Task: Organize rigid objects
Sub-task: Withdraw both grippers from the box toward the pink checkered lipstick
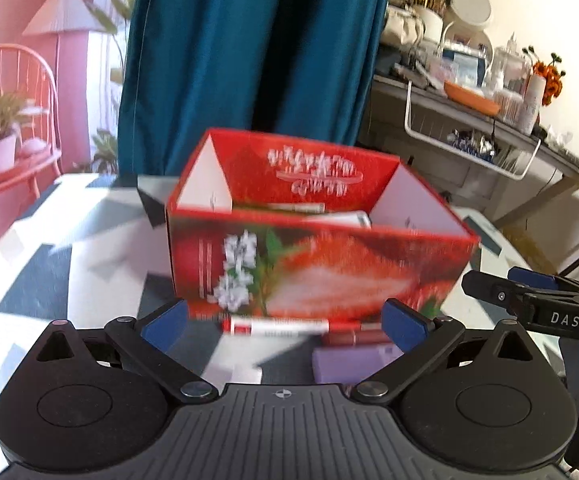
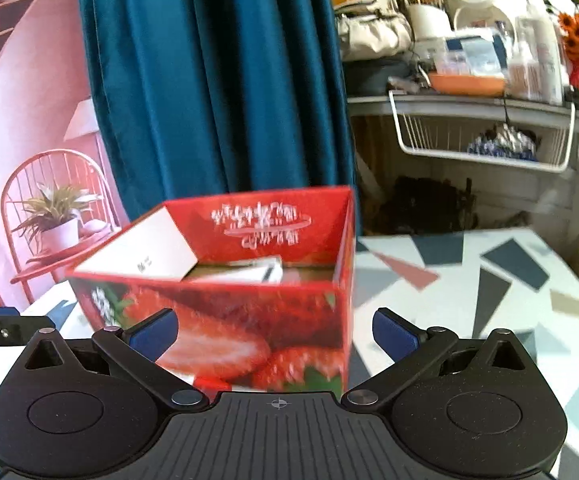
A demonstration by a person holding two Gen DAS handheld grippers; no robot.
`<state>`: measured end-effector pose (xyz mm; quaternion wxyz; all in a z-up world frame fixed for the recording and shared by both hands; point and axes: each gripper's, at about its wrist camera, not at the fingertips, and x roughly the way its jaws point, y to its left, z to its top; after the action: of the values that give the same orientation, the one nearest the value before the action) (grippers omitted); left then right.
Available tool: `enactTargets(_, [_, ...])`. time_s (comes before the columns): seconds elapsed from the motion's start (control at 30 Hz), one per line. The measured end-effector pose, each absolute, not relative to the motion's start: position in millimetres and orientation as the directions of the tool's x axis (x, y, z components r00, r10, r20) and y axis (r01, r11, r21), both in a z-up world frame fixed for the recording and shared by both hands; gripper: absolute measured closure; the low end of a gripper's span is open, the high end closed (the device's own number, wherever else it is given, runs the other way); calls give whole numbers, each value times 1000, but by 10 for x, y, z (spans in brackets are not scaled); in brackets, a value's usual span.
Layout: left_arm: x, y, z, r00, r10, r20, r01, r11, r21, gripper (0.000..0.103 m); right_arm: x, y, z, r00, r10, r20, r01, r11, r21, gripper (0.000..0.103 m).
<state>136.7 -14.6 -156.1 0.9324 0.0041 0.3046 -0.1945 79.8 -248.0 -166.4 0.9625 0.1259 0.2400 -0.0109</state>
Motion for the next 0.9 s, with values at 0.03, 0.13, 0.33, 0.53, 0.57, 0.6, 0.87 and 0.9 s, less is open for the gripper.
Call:
enactTargets(0.03, [1348, -153, -1608, 737, -356, -575, 364, 925, -107, 0, 776, -2479, -1714, 878, 47, -476, 79, 967, 241, 0])
enactTargets(0.13, [1276, -156, -1739, 729, -359, -583, 370, 923, -106, 0, 668, -2405, -1870, 865, 43, -500, 67, 978, 200, 0])
enactTargets(0.33, [1165, -108, -1970, 706, -354, -613, 373, 922, -102, 0, 432, -2179, -2192, 843, 4, -538, 30, 998, 54, 0])
enactTargets(0.53, [1152, -90, -2040, 723, -336, -604, 360, 929, -85, 0, 475, -2193, -2296, 833, 27, -553, 32, 995, 96, 1])
enactTargets(0.57, [1153, -102, -2052, 722, -333, -606, 362, 929, -80, 0, 501, -2200, -2297, 836, 41, -548, 18, 995, 102, 1])
enactTargets(0.6, [1156, -110, -2067, 722, -333, -607, 364, 928, -76, 0, 536, -2194, -2304, 839, 51, -542, 4, 995, 100, 1])
enactTargets(0.87, [1124, -194, -2123, 717, -352, -602, 396, 916, -64, 3, 676, -2011, -2404, 847, 128, -516, -96, 991, 88, 11])
enactTargets(0.9, [1123, -202, -2130, 717, -352, -603, 397, 916, -62, 4, 670, -1983, -2406, 850, 131, -510, -111, 991, 70, 15])
